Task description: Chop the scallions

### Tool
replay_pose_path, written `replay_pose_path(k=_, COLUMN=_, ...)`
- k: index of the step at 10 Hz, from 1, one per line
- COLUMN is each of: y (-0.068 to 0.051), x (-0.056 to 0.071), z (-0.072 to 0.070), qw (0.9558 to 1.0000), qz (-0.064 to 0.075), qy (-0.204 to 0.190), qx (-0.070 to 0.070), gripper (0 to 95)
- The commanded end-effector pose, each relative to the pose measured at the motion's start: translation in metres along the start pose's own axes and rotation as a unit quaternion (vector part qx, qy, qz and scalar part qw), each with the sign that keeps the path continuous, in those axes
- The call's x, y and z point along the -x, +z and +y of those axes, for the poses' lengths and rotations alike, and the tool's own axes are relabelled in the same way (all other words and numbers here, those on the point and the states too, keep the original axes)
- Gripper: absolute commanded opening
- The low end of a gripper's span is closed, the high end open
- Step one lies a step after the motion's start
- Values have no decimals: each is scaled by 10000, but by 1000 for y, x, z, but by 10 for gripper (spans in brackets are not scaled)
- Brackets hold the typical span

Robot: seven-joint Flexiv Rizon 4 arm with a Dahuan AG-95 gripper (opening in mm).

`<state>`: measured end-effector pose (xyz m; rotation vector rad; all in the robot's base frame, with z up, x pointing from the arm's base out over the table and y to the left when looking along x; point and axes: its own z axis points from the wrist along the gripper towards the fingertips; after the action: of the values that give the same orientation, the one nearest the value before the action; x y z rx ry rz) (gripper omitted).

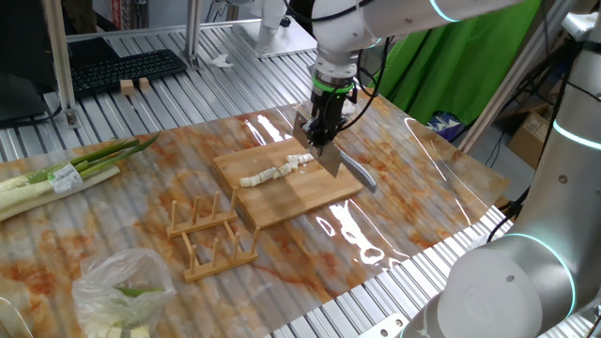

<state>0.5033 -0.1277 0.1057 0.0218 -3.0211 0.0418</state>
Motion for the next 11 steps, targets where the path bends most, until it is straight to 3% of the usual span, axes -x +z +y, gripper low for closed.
replay_pose_path(k=1, y=-10, x=-13, z=28, qw=9998, qz=41, qy=204, qx=-4, gripper=0)
replay_pose_path(k=6, y=-29, x=-37, z=73, qw=9990, qz=138, qy=429, qx=64, gripper=0)
replay_pose_path(k=11, y=-27, x=-53, z=120, qw=9972, qz=140, qy=727, qx=84, gripper=0)
